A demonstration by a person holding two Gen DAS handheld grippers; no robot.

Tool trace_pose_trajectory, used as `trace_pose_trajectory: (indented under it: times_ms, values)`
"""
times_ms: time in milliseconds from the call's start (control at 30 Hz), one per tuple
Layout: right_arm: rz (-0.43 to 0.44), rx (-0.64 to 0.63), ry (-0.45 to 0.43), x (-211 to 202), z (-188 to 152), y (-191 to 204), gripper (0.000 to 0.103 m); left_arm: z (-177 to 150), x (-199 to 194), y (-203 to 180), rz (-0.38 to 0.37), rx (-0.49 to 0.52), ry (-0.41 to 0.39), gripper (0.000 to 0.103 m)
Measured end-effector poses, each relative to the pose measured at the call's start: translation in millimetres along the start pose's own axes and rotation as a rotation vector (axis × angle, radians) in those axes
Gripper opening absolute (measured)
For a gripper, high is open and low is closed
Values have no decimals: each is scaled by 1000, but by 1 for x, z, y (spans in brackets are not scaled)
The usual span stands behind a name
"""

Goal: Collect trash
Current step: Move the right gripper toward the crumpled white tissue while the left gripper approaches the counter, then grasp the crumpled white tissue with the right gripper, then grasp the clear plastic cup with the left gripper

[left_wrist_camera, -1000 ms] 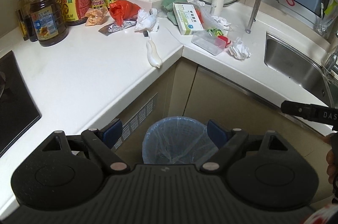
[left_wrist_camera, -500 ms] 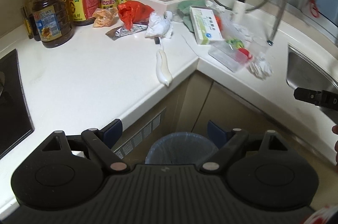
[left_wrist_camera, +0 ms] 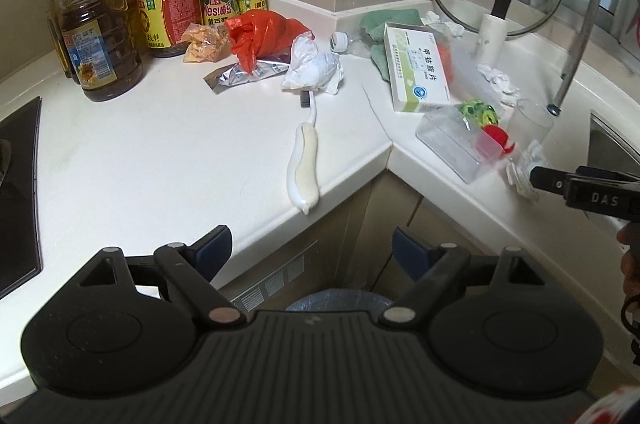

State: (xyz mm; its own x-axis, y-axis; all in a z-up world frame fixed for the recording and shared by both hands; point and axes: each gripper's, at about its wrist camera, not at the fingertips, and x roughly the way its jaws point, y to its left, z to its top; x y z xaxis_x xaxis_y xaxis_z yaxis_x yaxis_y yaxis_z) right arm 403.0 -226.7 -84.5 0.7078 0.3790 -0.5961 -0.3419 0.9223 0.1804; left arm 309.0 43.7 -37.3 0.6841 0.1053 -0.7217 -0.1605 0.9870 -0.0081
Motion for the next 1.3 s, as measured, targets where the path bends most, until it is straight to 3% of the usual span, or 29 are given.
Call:
trace_pose_trajectory:
  times_ms: [167,267,533,633,1000,1300]
  values:
    - [7,-47,26,19,4,-1,86,6,9,-3,21,-9,2,86]
    - [7,-58,48,28,2,-2,78,7,12,-6,22,-4,2,86]
    - [25,-59,57,26,-3,-8,45,16,20,-27,-33,48,-8,84]
    - [36,-51,50,17,-2,-13,38,20,26,-42,-64,80,-8,81]
    - [31,28,-36,-30,19,-52,36,41,45,-112,-231,213,-64,71]
    - [-2,93,-60,-31,35,-92,36,65,68,-169,-320,302,-123,71]
